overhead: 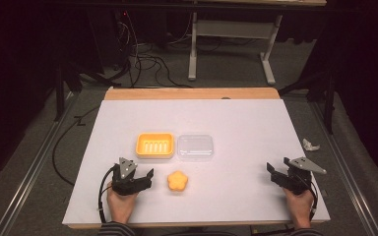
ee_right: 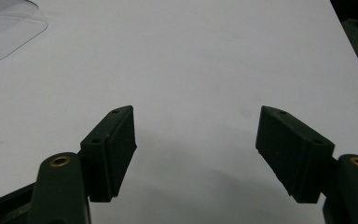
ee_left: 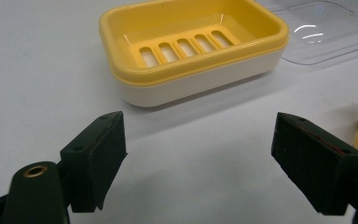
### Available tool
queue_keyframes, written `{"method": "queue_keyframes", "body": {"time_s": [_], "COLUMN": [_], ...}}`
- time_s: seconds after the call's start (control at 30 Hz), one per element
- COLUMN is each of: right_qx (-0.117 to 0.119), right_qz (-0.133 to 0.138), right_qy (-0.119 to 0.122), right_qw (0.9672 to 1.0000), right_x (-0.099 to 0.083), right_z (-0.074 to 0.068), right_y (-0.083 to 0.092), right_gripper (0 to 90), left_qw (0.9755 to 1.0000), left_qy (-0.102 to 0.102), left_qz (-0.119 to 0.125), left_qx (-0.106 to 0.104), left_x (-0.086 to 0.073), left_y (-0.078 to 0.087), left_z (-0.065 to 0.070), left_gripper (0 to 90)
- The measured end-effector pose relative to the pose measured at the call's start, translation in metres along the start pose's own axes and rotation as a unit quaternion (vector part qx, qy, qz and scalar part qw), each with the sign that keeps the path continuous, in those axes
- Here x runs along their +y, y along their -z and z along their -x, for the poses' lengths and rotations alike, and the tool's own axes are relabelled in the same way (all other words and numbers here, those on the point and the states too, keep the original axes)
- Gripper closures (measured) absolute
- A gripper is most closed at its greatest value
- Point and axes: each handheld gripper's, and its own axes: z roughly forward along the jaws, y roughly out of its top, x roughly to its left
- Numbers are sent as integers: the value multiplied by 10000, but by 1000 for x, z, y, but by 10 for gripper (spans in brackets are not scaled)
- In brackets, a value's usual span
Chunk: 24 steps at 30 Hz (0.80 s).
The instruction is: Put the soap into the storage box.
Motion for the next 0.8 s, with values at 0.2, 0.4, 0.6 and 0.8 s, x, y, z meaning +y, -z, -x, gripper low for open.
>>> {"method": "queue_keyframes", "body": {"time_s": [0.2,0.4,0.6,0.8], "right_qx": [3,-2,-7,-11], "right_qz": [29,25,15,13], "right_qy": [12,13,-17,-20], "right_qw": [10000,10000,10000,10000], "right_x": [0,0,0,0], "right_z": [0,0,0,0], "right_y": [0,0,0,0], "right_gripper": [288,288,288,288], "left_qw": [10000,10000,9999,9999], "left_qy": [-1,-26,-46,-26], "left_qz": [-11,-1,-10,-18], "left_qx": [-17,-37,-94,-146], "left_x": [0,0,1,2], "left_y": [0,0,0,0], "left_z": [0,0,0,-1], "left_gripper": [187,190,193,195]}}
